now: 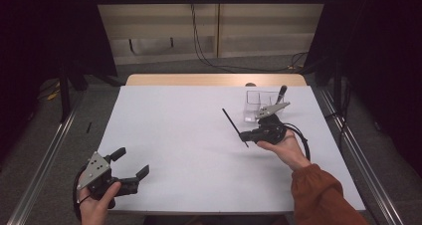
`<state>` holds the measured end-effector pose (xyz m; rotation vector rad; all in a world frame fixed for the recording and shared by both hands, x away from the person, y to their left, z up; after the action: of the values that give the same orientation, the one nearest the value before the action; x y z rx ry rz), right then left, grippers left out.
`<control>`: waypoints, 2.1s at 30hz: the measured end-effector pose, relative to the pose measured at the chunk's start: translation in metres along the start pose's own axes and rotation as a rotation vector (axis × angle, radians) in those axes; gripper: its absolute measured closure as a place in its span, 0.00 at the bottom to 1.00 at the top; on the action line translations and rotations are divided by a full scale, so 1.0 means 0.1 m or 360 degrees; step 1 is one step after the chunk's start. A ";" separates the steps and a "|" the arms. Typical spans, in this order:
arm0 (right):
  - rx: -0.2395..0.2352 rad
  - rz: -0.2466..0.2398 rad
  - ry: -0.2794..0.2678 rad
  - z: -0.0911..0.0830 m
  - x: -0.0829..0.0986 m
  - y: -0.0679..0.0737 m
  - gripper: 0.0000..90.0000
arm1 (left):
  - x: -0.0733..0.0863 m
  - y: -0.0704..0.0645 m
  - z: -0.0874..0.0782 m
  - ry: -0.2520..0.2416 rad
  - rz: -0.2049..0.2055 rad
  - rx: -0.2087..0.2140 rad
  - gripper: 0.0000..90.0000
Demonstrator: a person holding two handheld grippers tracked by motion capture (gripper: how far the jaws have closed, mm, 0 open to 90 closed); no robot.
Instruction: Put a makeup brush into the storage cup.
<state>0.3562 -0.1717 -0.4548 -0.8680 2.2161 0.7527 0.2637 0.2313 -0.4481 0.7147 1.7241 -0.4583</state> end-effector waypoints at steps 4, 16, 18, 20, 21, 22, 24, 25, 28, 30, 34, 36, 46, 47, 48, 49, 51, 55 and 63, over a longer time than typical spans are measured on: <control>-0.0036 -0.0002 -0.0165 -0.07 -0.02 0.01 0.97 | -0.01 -0.01 -0.01 0.0001 0.0005 0.0008 0.03; -0.0142 -0.0038 -0.0254 -0.06 -0.05 0.14 0.97 | -0.02 -0.06 0.03 0.0013 0.0042 0.0038 0.03; -0.0159 -0.0047 -0.0239 -0.05 -0.04 0.17 0.97 | -0.03 -0.06 0.06 0.0017 0.0036 0.0021 0.03; -0.0168 -0.0056 -0.0225 -0.02 -0.04 0.20 0.97 | -0.03 -0.07 0.09 0.0017 0.0023 0.0029 0.02; -0.0176 -0.0063 -0.0219 -0.01 -0.05 0.22 0.97 | -0.05 -0.07 0.10 0.0016 0.0025 0.0035 0.02; -0.0181 -0.0072 -0.0209 0.00 -0.05 0.24 0.97 | -0.06 -0.08 0.11 0.0018 0.0034 0.0036 0.02; -0.0198 -0.0082 -0.0200 0.02 -0.06 0.28 0.97 | -0.10 -0.09 0.12 0.0003 0.0036 0.0048 0.02; -0.0201 -0.0087 -0.0197 0.02 -0.07 0.29 0.97 | -0.11 -0.10 0.13 0.0002 0.0040 0.0055 0.02; -0.0228 -0.0105 -0.0187 0.04 -0.09 0.35 0.97 | -0.14 -0.12 0.15 0.0002 0.0051 0.0080 0.02; -0.0236 -0.0112 -0.0180 0.05 -0.10 0.38 0.97 | -0.15 -0.13 0.17 0.0003 0.0048 0.0099 0.02; -0.0256 -0.0127 -0.0157 0.08 -0.10 0.43 0.97 | -0.18 -0.16 0.18 0.0011 0.0071 0.0115 0.02; -0.0268 -0.0132 -0.0150 0.09 -0.09 0.45 0.97 | -0.19 -0.18 0.19 0.0003 0.0075 0.0127 0.02; -0.0302 -0.0145 -0.0095 0.15 -0.07 0.54 0.97 | -0.29 -0.23 0.30 -0.0018 0.0095 0.0170 0.02; -0.0306 -0.0153 -0.0087 0.15 -0.07 0.55 0.97 | -0.31 -0.23 0.32 -0.0015 0.0106 0.0178 0.02; -0.0314 -0.0153 -0.0080 0.17 -0.07 0.56 0.97 | -0.31 -0.24 0.34 -0.0015 0.0105 0.0185 0.02; -0.0318 -0.0155 -0.0073 0.17 -0.06 0.57 0.97 | -0.32 -0.25 0.35 -0.0012 0.0112 0.0194 0.02; -0.0332 -0.0168 -0.0058 0.20 -0.06 0.60 0.97 | -0.33 -0.28 0.41 0.0016 0.0128 0.0272 0.02; -0.0358 -0.0199 -0.0003 0.23 -0.06 0.65 0.97 | -0.32 -0.32 0.48 0.0029 0.0149 0.0306 0.01; -0.0402 -0.0246 0.0103 0.28 -0.07 0.74 0.97 | -0.41 -0.43 0.56 0.0048 0.0190 0.0409 0.02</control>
<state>0.3155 -0.1042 -0.4470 -1.1877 2.1084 0.9541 0.2813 0.1545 -0.4258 1.0074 1.6564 -0.5946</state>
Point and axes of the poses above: each handheld gripper's, and its own axes: z roughly forward along the jaws, x roughly out of its underside, y roughly to its left, the point moved 5 cm from there along z, roughly forward along the jaws, and after that the axes turned 7 degrees about z, right-handed, at the moved point
